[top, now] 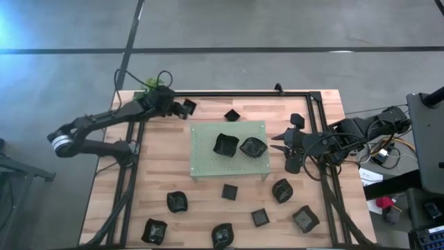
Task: Pick & Place Mini shaped plates
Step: Put the square plate on the shelf
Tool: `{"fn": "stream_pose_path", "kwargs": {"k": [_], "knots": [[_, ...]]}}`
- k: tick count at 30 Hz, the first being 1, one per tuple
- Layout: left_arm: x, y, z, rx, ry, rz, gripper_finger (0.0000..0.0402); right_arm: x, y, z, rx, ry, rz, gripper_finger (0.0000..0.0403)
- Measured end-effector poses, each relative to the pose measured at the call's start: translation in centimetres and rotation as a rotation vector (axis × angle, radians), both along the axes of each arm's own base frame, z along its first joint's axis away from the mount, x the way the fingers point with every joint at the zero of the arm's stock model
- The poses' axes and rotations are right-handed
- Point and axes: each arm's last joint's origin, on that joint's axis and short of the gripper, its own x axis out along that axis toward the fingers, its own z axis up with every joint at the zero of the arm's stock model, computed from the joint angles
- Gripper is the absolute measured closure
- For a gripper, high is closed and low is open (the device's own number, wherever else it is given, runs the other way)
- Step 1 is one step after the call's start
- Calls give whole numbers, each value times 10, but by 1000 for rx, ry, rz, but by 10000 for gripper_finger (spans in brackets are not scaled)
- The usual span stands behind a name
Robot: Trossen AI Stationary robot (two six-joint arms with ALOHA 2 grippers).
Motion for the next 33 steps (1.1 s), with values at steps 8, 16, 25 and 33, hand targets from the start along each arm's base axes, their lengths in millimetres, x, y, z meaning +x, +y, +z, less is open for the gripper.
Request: {"fn": "stream_pose_path", "kwargs": {"k": [8, 16, 25, 33], "knots": [[-8, -7, 16, 39, -71, 11, 401, 0, 0, 0, 0, 0, 0, 298], [-7, -14, 21, 49, -95, -25, 401, 0, 0, 0, 2, -1, -1, 298], [-4, -21, 24, 58, -113, -65, 401, 0, 0, 0, 0, 0, 0, 298], [3, -29, 26, 60, -136, -137, 401, 0, 0, -3, -2, 7, 0, 298]]}}
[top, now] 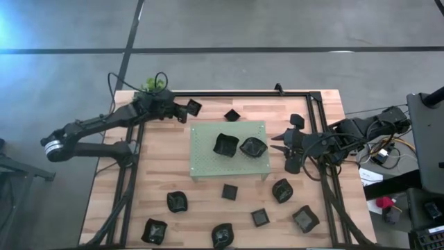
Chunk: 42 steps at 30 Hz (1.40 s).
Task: Pick & Place Mini shaped plates
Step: Put the square plate on the shelf
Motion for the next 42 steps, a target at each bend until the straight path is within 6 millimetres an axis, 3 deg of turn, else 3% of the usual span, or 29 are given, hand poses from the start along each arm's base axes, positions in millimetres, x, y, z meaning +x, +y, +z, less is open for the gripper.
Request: {"fn": "stream_pose_path", "kwargs": {"k": [14, 29, 42], "knots": [[15, -27, 1, 17, 1, -157, 401, 0, 0, -1, -1, 3, 0, 298], [18, -26, 30, 147, -22, -45, 401, 0, 0, -1, -16, 7, 12, 298], [26, -47, 31, 54, -51, -299, 401, 0, 0, -1, -19, 8, 14, 298]]}}
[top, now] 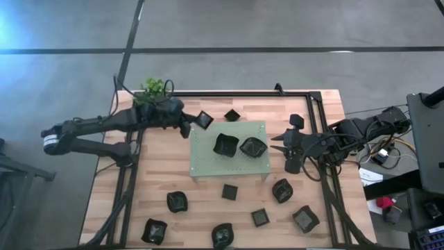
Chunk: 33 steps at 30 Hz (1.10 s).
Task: Pick & Place Mini shaped plates
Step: Put the square plate on the shelf
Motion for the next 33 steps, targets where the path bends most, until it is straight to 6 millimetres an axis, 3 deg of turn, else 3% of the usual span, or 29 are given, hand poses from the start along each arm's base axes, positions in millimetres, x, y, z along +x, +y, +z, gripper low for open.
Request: {"fn": "stream_pose_path", "kwargs": {"k": [17, 33], "knots": [[1, -28, 1, -78, -5, -188, 401, 0, 0, 1, 3, -8, 0, 298], [-7, -35, -9, -258, 97, -188, 401, 2, 1, 2, 11, -27, 0, 298]]}}
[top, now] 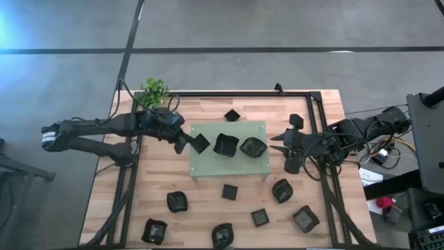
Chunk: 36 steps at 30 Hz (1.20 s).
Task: Pick & Place Mini shaped plates
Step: Put the square plate on the shelf
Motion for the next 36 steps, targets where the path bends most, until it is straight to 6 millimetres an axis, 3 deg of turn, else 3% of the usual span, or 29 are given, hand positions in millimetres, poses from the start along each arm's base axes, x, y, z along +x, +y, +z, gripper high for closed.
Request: {"fn": "stream_pose_path", "kwargs": {"k": [9, 36], "knots": [[3, -1, -5, -92, 24, -25, 401, 0, 0, 0, 0, 1, 0, 298], [9, 0, -11, -100, 60, -1, 401, 0, 0, 0, -3, 3, 2, 298]]}}
